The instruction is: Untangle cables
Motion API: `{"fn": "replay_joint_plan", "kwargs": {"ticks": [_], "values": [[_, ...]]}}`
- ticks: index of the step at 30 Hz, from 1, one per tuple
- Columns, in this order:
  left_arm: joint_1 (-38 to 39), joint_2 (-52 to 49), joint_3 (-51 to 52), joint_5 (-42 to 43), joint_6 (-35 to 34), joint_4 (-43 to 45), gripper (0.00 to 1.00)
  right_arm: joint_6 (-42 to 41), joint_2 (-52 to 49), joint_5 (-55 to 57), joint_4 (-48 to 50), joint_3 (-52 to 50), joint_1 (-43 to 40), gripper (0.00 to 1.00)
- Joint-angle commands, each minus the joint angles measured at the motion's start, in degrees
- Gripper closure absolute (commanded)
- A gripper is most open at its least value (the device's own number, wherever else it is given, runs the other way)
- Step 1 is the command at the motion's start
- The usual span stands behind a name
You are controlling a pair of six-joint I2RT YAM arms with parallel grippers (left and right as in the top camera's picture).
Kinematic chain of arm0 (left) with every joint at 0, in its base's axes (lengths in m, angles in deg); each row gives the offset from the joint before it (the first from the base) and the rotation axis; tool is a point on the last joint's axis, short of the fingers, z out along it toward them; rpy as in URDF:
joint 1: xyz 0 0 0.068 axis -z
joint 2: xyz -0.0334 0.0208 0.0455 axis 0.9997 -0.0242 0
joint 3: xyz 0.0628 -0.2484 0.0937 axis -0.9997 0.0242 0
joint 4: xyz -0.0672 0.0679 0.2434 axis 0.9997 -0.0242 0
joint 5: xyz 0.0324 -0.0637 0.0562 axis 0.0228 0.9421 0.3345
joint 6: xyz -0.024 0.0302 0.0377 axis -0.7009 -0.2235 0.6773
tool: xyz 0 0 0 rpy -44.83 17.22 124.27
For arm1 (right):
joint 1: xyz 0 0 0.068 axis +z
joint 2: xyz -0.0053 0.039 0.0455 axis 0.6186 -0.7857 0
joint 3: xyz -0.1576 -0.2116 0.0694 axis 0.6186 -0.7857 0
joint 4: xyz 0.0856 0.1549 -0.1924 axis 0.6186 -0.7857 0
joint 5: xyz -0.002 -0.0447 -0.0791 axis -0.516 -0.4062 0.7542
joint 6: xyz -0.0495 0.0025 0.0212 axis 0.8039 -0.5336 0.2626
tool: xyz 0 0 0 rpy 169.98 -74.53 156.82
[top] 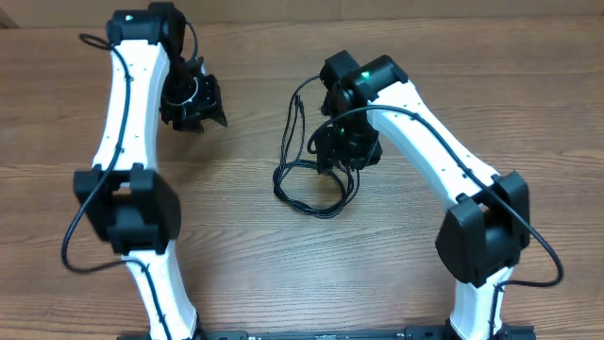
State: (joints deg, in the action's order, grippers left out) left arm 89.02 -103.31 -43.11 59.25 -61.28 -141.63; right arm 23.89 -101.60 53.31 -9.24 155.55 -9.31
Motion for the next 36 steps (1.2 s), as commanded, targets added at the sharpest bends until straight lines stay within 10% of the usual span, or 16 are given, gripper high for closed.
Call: {"fn": "replay_joint_plan", "kwargs": {"ticks": [1,16,26,36], "values": [[0.87,6.95,8.90,-0.31,-0.61,3.80,0.50,0.11,3.39,-0.48,-0.98,1.38,-0.04,0.36],[2.25,19.04,48.15,1.97,-7.78,29.73,0.38,0.31,3.37,-6.86,13.20,-13.44,5.68,0.29],[0.35,17.81,50.66,8.94,-11.61,35.98,0.27,-4.15,1.88,-18.10,38.34,-30.01,8.35,0.29],[-7.67,12.02,50.66,31.10,-5.25,38.38,0.27,-10.82,1.51,-21.07,38.73,-30.88,4.63,0.38]]}}
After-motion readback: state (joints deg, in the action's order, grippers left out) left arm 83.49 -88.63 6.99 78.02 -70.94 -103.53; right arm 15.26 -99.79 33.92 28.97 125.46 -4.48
